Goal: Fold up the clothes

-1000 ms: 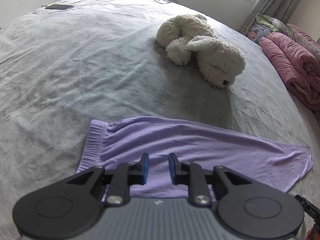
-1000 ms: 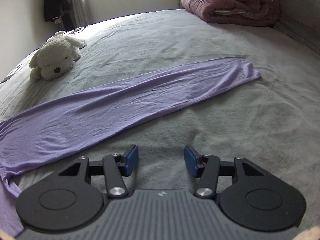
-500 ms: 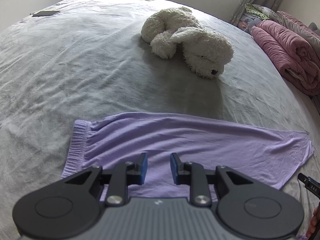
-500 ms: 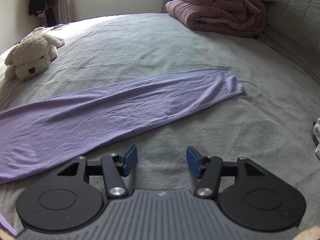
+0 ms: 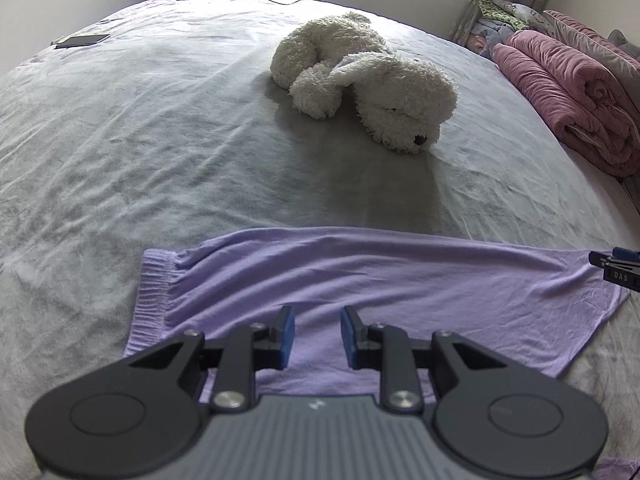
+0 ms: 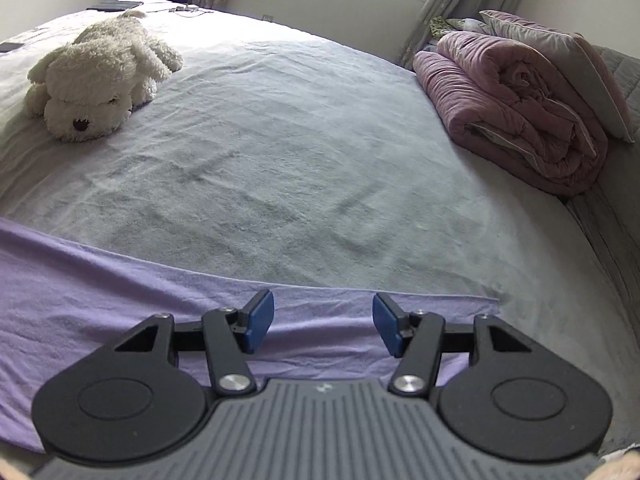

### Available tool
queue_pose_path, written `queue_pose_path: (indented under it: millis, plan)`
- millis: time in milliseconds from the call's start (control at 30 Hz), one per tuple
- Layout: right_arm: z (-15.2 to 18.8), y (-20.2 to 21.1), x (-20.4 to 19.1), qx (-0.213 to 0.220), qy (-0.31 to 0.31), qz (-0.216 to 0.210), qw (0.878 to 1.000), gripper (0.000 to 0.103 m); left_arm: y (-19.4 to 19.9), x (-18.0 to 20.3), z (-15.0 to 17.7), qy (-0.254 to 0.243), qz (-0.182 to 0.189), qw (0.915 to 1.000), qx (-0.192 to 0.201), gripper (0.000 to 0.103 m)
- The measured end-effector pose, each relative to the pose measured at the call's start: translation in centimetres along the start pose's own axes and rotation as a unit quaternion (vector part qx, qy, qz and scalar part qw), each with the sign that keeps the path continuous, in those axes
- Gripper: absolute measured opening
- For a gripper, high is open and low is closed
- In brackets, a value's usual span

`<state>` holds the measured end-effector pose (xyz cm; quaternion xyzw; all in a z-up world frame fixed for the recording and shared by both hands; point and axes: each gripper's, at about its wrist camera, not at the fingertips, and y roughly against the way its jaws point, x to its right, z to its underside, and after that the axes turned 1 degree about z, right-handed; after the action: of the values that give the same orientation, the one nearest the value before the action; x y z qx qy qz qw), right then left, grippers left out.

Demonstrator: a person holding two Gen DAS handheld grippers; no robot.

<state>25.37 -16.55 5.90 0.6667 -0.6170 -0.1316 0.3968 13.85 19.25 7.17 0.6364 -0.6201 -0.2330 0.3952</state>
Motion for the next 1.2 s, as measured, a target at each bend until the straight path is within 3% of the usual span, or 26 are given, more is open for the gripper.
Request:
queue_pose_path:
  millis: [133,200,267,333,433,733,900,1000,1067,1200]
  plan:
    - [-0.2,-3.5,0.3,-0.060,-0.012,-0.055,0.997,0.062,-0.4,0.0,-0.1,-0.004,-0.004,1.0000,-0.002,0.026]
    - [0.4,-4.4,0.8,-0.054,-0.051,-0.068,0.995,0.060,-0.6,0.1,-0.1,-0.008,-0.007,0.9999,-0.005,0.026]
    - [0.8,-4.5,1.0,-0.037,-0.072,-0.083,0.993,0.030,-0.7,0.2,0.0,-0.014,-0.010,0.9998,-0.007,0.026]
    - [0.9,-4.4,0.8,-0.021,-0.077,-0.086,0.993,0.008,-0.6,0.4,0.1,-0.018,-0.011,0.9998,-0.005,0.026]
    - [0.6,-4.4,0.3,-0.015,-0.059,-0.080,0.995,0.002,-0.5,0.9,0.2,-0.029,-0.009,0.9995,-0.001,0.026]
    - [0.3,-4.0,-0.7,0.033,-0.049,-0.038,0.998,0.001,-0.8,1.7,0.6,-0.047,-0.010,0.9988,-0.004,0.026]
    - [0.7,-4.9,-2.1,0.021,-0.017,-0.017,0.999,0.005,-0.8,1.4,0.5,-0.043,-0.013,0.9990,-0.005,0.026]
    - [0.8,-4.3,-1.2,0.029,-0.031,-0.015,0.999,0.018,-0.7,1.4,0.5,-0.044,-0.011,0.9990,-0.004,0.026]
    - [1.0,-3.5,0.0,0.049,-0.048,-0.014,0.998,0.045,-0.6,1.4,0.5,-0.043,-0.010,0.9990,-0.003,0.027]
    - [3.0,-1.3,4.1,0.088,-0.133,-0.024,0.987,0.045,-0.4,1.3,0.5,-0.039,-0.006,0.9992,-0.001,0.027]
